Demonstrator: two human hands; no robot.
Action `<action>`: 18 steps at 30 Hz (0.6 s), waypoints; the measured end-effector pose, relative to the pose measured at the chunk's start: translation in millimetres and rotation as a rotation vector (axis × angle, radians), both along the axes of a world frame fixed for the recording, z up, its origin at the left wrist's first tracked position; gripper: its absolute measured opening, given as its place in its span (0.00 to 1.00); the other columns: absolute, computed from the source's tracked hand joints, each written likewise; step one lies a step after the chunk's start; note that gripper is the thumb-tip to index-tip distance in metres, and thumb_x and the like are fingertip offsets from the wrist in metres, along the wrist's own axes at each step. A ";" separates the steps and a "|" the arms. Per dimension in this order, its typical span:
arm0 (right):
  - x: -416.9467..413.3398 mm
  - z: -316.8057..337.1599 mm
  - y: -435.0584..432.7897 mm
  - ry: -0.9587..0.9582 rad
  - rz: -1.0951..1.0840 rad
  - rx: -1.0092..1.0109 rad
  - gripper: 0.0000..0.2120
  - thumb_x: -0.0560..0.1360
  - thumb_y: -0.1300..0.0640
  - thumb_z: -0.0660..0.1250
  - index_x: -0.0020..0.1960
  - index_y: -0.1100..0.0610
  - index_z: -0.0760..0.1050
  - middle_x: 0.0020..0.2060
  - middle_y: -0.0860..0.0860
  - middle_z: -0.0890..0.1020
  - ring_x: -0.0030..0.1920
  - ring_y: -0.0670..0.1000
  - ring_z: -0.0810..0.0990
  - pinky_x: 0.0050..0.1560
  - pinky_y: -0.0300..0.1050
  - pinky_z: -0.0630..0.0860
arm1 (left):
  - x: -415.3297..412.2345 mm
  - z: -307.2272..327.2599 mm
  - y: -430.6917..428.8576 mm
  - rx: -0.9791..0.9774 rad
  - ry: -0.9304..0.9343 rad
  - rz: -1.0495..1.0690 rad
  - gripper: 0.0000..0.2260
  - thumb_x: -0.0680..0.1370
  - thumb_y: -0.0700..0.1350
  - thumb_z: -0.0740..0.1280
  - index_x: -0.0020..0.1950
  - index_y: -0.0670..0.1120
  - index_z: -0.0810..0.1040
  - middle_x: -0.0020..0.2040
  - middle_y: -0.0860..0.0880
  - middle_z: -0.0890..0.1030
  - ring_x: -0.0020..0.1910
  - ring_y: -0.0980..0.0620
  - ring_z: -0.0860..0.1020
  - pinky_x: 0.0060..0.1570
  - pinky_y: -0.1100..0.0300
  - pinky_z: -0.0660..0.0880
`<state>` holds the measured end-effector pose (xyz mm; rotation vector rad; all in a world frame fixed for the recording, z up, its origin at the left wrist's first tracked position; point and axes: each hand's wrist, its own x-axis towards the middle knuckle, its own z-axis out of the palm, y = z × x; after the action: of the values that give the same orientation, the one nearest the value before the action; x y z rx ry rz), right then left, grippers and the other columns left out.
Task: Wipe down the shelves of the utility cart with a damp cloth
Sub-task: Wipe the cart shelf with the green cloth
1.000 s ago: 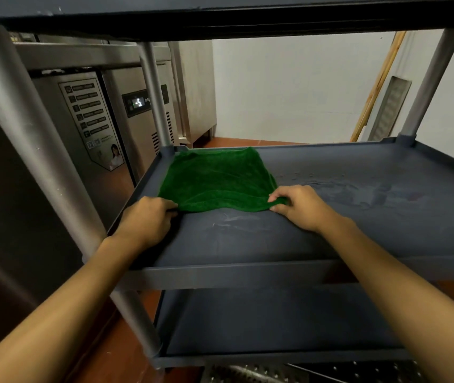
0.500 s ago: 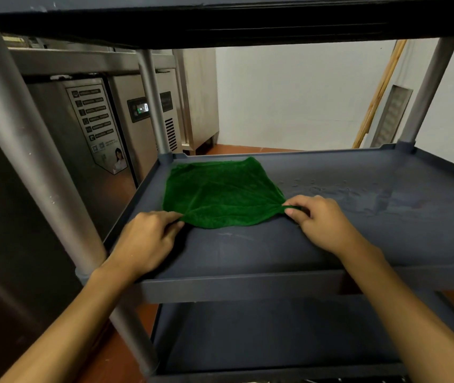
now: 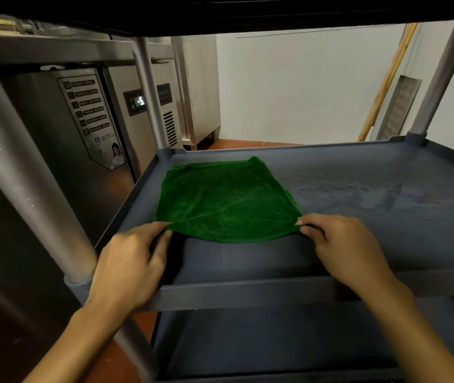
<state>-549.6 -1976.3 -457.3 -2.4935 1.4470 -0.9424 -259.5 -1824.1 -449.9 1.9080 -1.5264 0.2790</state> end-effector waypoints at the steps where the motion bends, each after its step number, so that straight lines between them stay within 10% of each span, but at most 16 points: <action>1: 3.0 1.0 -0.8 -0.015 -0.021 -0.032 0.08 0.78 0.53 0.67 0.55 0.47 0.82 0.48 0.52 0.86 0.49 0.58 0.82 0.44 0.52 0.78 | 0.8 0.1 -2.2 0.004 0.000 0.000 0.10 0.80 0.48 0.64 0.58 0.52 0.82 0.52 0.52 0.86 0.51 0.50 0.83 0.50 0.49 0.80; 18: 27.5 18.0 -36.3 0.092 -0.059 -0.044 0.11 0.81 0.51 0.60 0.60 0.48 0.78 0.49 0.54 0.85 0.52 0.61 0.80 0.42 0.50 0.73 | 28.3 14.0 -62.8 0.122 -0.184 0.039 0.09 0.81 0.46 0.64 0.57 0.52 0.82 0.54 0.50 0.85 0.54 0.42 0.81 0.44 0.48 0.78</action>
<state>-522.1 -2012.6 -439.3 -2.5702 1.5520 -0.8891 -231.2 -1886.9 -435.9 2.0564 -1.6611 0.3967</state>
